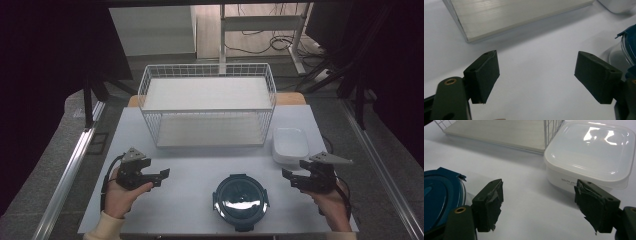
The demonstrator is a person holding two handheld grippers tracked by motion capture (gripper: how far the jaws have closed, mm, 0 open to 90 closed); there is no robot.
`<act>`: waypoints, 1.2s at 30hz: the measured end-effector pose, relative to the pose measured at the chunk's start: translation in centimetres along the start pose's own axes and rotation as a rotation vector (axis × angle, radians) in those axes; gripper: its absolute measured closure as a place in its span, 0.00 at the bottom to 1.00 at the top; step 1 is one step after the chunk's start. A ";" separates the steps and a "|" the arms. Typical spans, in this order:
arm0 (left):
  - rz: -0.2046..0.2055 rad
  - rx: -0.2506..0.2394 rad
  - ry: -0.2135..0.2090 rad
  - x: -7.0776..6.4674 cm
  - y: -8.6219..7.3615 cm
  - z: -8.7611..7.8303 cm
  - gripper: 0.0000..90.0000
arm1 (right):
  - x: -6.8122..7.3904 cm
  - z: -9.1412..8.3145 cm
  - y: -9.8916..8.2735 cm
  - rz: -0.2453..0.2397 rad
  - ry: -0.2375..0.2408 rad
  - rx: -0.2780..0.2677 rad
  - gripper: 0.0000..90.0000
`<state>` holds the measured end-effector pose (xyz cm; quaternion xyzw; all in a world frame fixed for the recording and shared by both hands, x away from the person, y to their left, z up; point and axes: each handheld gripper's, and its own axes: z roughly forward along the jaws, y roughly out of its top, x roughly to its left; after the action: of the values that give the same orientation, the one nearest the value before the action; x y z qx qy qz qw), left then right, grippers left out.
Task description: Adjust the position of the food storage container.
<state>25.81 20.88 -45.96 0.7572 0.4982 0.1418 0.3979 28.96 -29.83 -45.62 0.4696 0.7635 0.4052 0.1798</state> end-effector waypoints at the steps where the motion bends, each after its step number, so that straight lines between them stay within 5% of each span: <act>1: 0.000 0.000 0.000 0.0 0.0 0.0 0.22 | 0.0 0.0 0.0 0.000 0.000 0.000 0.26; 7: -0.007 0.007 -0.007 -0.3 -0.2 -0.1 0.22 | -0.3 0.3 -0.4 0.003 -0.001 0.026 0.27; 14: 0.030 0.026 -0.006 -1.0 -0.3 -0.2 0.22 | 0.9 0.0 -0.5 -0.025 0.004 0.060 0.29; 36: -0.001 0.050 -0.020 -0.5 -0.8 -0.1 0.21 | 0.6 0.2 -0.6 -0.046 0.060 0.120 0.41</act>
<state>25.03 20.66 -46.37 0.7680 0.4981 0.1216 0.3837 28.44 -29.38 -46.12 0.4498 0.8018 0.3685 0.1378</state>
